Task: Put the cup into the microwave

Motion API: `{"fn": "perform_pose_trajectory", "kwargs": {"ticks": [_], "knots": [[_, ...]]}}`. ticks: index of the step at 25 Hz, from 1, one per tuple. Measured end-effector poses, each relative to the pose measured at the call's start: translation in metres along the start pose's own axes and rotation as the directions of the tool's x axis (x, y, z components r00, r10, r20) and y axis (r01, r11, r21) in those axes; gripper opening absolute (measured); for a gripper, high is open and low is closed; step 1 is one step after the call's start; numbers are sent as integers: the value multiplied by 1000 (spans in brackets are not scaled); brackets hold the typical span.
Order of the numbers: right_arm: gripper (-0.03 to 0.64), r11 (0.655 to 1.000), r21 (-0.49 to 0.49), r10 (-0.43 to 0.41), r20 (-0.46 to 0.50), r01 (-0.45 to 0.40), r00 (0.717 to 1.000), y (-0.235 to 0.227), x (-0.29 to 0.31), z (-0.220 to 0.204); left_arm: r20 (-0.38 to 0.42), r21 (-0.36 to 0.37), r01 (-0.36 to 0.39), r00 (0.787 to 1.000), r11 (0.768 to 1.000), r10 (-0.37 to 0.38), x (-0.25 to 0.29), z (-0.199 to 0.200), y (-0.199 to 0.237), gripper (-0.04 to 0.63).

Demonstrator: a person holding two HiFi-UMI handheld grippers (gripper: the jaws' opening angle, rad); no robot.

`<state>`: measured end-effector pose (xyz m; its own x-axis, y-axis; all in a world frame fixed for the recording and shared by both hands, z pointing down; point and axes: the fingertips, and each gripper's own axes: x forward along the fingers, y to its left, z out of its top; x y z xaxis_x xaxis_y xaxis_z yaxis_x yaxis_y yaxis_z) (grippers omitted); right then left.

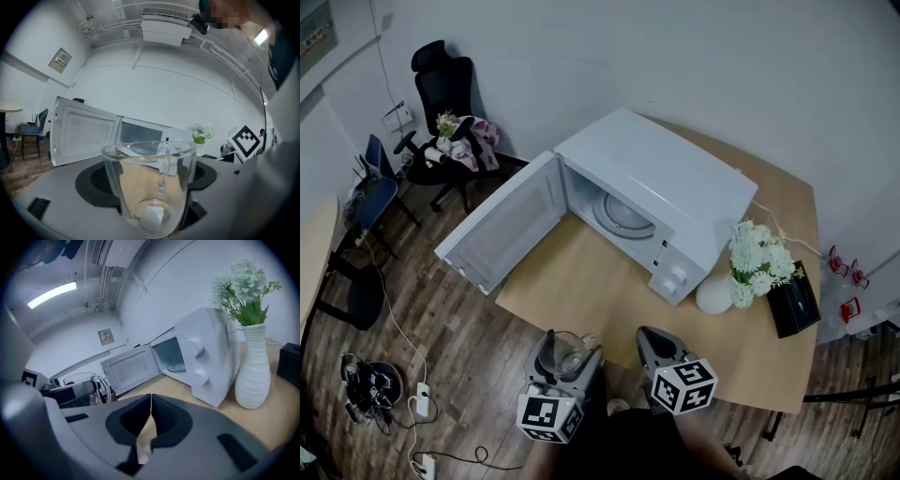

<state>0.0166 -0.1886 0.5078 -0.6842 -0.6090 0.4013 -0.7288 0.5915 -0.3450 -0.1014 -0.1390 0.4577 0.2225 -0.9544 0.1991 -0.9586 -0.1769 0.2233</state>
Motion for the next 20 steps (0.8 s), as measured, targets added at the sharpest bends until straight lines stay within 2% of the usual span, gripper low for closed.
{"fn": "perform_pose_trajectory", "kwargs": {"ticks": [11,20], "knots": [[-5,999,17,-51,8,51,999,-17,47,30,-25,23,63,998,998,-63,66,24,33,402],[-5,994,14,-104,11,104,994,-24,76,48,-42,40,146,989,989,-144,120,37,54,402]]}}
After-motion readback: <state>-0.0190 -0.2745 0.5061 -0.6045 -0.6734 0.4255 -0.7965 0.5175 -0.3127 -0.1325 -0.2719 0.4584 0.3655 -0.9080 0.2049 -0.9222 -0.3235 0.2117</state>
